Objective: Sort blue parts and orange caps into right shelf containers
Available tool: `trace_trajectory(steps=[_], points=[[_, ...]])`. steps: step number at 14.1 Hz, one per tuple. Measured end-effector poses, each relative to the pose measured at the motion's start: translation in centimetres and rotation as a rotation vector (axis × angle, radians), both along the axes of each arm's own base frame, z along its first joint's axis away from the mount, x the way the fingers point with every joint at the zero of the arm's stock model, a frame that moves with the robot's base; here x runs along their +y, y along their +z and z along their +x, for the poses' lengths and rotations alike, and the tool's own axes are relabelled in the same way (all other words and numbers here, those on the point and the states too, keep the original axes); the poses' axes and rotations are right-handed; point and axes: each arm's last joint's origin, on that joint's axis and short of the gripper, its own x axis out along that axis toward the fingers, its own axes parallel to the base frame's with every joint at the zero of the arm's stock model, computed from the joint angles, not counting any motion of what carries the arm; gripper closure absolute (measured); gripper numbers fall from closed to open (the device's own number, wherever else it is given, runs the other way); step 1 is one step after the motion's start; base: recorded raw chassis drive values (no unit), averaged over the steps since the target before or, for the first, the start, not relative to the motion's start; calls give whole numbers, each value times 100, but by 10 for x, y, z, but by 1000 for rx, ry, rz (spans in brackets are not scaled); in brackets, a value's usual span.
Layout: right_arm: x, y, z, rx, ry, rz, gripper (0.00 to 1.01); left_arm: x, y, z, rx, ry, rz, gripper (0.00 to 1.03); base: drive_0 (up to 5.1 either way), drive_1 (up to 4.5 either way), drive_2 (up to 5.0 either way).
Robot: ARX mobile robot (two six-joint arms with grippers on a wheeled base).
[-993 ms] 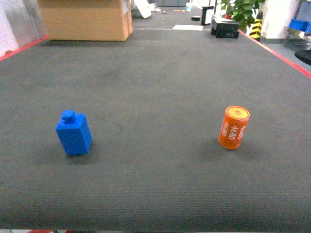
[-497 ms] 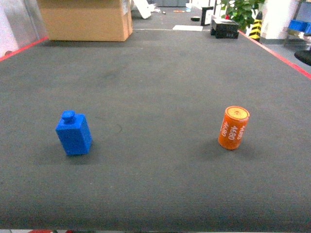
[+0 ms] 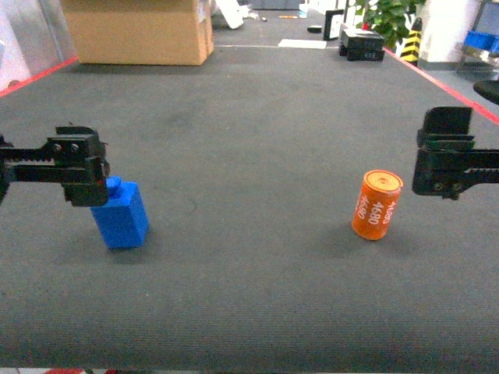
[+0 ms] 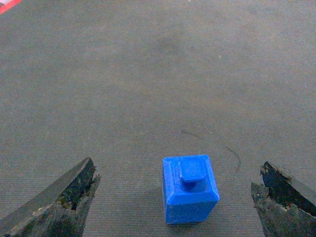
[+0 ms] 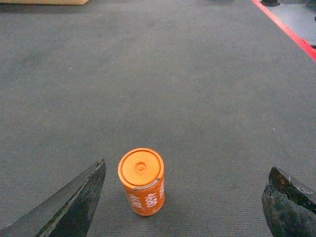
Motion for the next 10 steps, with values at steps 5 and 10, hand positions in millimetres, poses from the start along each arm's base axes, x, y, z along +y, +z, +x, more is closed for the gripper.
trace_trajectory(steps=[5,10], points=[[7,-10,32,39,0,23,3,-6,-13,32,44,-14,-20,5,0,0,0],[16,-24,53,73,9,14,3,-5,-26,47,76,-11,-21,5,0,0,0]])
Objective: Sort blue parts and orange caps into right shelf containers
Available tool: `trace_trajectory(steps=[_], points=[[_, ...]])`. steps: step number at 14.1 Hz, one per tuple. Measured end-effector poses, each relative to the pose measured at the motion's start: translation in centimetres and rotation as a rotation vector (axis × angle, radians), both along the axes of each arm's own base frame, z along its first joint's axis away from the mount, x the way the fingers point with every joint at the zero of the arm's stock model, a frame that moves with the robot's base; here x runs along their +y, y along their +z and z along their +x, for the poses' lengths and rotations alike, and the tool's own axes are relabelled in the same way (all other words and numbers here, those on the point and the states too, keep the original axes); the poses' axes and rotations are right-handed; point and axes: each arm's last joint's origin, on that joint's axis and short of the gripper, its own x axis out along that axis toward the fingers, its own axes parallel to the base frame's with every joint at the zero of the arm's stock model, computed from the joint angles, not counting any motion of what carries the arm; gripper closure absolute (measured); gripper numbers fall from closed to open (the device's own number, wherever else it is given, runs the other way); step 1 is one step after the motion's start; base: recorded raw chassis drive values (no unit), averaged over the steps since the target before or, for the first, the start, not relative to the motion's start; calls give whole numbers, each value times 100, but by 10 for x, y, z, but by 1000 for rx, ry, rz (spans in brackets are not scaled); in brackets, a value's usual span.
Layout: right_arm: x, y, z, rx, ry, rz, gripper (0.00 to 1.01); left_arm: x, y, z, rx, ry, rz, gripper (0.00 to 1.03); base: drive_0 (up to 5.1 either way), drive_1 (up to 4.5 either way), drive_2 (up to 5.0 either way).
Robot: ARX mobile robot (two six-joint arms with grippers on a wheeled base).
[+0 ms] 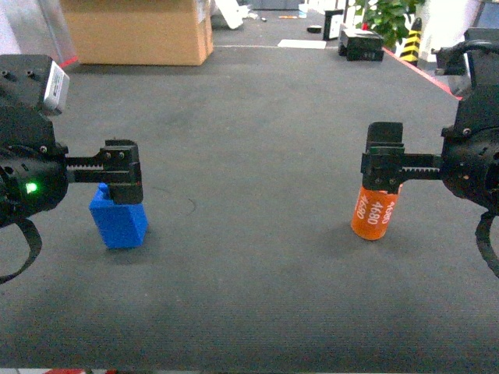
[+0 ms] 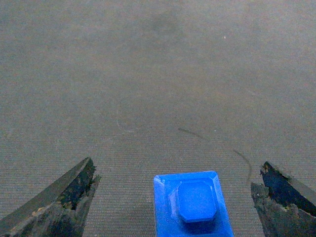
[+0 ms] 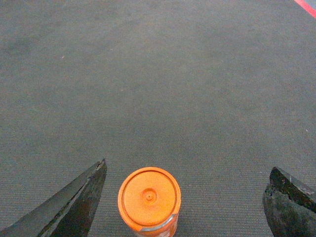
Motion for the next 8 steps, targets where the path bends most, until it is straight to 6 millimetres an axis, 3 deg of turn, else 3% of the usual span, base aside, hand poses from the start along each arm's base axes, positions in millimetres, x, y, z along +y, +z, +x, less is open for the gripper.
trace_trajectory(steps=[8], points=[[4,-32,16,80,-5,-6,3,-2,-20,9,62,-13,-15,5,0,0,0]])
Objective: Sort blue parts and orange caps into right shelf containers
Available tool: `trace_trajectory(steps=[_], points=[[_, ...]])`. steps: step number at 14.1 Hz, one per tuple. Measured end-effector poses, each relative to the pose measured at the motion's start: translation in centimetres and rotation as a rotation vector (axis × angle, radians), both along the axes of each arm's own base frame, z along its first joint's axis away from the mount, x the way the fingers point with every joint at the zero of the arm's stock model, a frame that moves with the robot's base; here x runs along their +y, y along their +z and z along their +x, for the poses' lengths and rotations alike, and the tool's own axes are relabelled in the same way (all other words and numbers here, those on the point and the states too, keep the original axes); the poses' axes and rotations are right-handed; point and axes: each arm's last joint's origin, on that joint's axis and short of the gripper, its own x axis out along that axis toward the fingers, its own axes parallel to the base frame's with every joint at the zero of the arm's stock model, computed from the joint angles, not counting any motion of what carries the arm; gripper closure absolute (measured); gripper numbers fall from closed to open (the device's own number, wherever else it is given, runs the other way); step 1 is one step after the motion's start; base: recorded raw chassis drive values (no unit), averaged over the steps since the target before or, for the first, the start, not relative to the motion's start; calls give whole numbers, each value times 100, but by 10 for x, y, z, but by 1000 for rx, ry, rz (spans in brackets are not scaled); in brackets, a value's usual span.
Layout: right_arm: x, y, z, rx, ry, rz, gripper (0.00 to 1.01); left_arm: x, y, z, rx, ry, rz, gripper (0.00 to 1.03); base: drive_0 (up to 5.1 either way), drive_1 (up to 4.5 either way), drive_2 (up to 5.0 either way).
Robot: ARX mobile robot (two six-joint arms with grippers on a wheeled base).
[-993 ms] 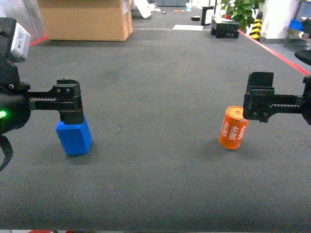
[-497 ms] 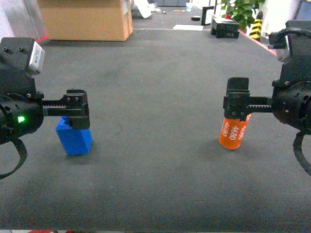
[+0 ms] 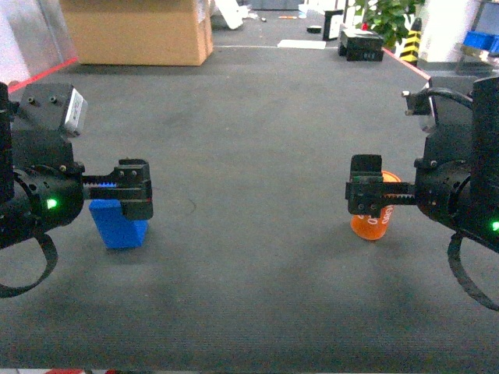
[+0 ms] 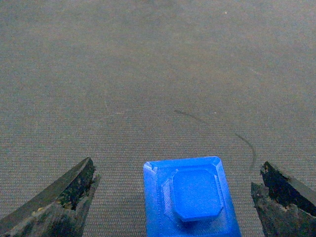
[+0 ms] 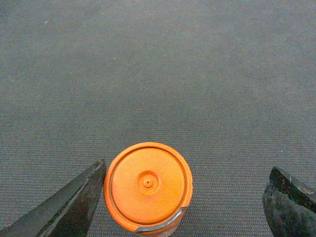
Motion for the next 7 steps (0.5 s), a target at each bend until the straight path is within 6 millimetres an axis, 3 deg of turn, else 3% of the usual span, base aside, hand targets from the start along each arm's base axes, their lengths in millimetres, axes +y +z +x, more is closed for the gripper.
trace_trajectory(steps=[2,3,7], points=[[1,-10,3,28,-2,2,3,0,-7,0,23,-6,0,5,0,0,0],[2,-20,9,55,-12,7,3,0,-20,0,76,-5,8,5,0,0,0],[4,-26,14,72,-22,14,3,-2,-27,10,85,8,6,5,0,0,0]])
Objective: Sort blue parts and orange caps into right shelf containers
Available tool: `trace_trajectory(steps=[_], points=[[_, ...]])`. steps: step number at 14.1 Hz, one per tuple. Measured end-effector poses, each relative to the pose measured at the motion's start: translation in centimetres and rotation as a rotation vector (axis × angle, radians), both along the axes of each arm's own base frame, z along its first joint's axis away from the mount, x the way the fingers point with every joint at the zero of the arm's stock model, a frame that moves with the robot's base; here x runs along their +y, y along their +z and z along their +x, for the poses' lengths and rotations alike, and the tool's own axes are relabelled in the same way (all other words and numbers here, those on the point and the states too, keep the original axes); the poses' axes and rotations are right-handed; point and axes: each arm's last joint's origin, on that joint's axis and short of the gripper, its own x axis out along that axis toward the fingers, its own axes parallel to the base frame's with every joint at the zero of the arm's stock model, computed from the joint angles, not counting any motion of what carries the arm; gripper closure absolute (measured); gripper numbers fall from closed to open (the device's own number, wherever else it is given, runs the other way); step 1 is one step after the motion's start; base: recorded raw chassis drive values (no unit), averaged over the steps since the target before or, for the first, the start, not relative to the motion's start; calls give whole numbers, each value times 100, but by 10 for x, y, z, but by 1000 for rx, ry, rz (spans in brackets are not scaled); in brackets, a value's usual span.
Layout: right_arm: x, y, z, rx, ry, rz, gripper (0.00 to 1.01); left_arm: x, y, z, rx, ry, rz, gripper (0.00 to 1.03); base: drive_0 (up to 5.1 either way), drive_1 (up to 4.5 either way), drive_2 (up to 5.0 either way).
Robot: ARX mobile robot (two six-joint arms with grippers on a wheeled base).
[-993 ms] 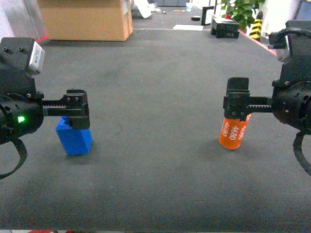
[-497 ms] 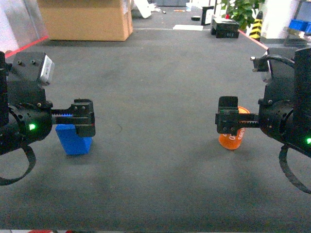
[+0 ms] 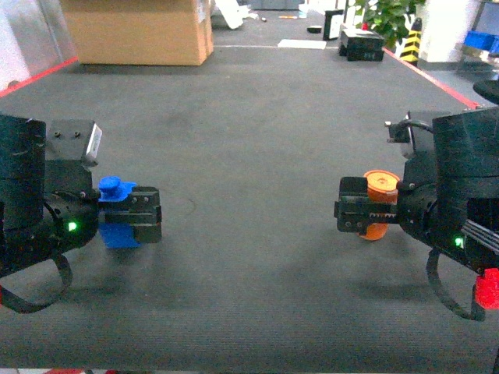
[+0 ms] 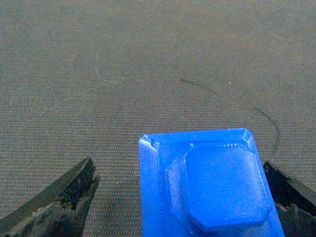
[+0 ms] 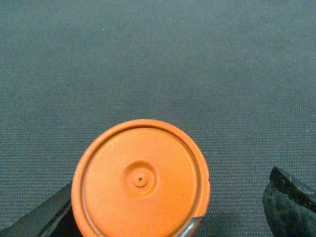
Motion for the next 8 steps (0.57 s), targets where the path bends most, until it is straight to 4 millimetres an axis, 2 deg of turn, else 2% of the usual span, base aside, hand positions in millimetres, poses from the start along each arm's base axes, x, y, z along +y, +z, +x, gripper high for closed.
trace_trajectory(steps=[1,2,4,5,6,8], points=[[0,0,0,7,-7,0,3,-1,0,3,11,13,-6,5,0,0,0],[0,0,1,14,-10,-4,13,-1,-1,4,29,16,-3,5,0,0,0],[0,-1,1,19,-9,-15,37,-4,-3,3,38,10,-1,28,0,0,0],[0,0,1,16,-5,-25,51,-4,-2,3,36,9,-1,42,0,0,0],[0,0,1,7,-4,-28,56,-4,-2,4,30,7,-3,54,0,0,0],[-1,7,-2,-30,-5,-22,56,-4,6,1,-36,17,-9,58,0,0,0]])
